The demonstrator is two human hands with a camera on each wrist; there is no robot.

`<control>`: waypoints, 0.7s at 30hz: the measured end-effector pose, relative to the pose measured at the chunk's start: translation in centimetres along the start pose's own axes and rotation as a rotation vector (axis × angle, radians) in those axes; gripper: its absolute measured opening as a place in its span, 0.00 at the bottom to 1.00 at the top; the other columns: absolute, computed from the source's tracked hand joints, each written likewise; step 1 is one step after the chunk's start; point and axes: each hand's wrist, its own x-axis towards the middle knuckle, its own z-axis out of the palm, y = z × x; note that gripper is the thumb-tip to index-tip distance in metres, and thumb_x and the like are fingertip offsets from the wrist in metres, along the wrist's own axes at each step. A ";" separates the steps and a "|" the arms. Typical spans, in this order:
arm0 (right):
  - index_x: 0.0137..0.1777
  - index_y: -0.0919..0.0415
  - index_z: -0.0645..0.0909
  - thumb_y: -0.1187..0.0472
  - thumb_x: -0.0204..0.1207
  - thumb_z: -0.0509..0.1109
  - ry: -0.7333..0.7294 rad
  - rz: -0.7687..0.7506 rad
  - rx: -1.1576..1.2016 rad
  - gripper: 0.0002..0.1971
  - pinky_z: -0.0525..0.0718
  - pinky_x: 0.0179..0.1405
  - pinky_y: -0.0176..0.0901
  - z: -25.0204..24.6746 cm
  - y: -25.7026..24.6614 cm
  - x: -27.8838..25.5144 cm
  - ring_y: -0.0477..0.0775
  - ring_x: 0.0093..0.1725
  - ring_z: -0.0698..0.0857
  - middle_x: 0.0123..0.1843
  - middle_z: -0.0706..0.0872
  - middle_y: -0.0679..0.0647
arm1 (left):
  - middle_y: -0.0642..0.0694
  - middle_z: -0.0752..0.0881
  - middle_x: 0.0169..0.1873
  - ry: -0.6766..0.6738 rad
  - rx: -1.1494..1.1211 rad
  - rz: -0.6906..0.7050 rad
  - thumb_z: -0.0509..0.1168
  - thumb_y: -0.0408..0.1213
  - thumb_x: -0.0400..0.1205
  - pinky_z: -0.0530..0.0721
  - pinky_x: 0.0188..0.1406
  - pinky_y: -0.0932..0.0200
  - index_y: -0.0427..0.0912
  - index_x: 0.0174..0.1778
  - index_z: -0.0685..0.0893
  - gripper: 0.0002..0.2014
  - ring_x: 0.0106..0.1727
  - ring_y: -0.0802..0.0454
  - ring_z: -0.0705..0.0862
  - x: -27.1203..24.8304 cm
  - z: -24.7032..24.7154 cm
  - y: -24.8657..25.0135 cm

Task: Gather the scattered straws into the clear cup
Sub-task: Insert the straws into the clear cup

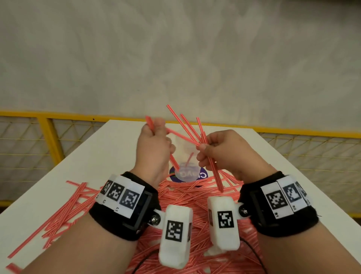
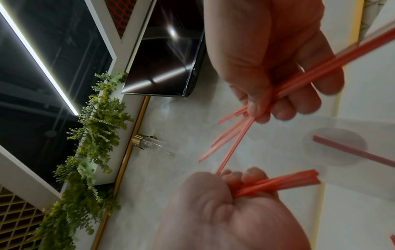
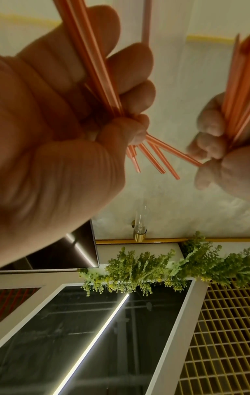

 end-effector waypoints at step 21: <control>0.45 0.65 0.82 0.64 0.83 0.67 -0.064 -0.004 0.173 0.06 0.88 0.33 0.47 0.7 -1.2 -0.1 0.58 0.40 0.92 0.39 0.88 0.60 | 0.49 0.77 0.37 -0.147 0.196 -0.126 0.51 0.49 0.90 0.85 0.46 0.48 0.48 0.45 0.78 0.14 0.39 0.53 0.80 -0.9 0.6 1.7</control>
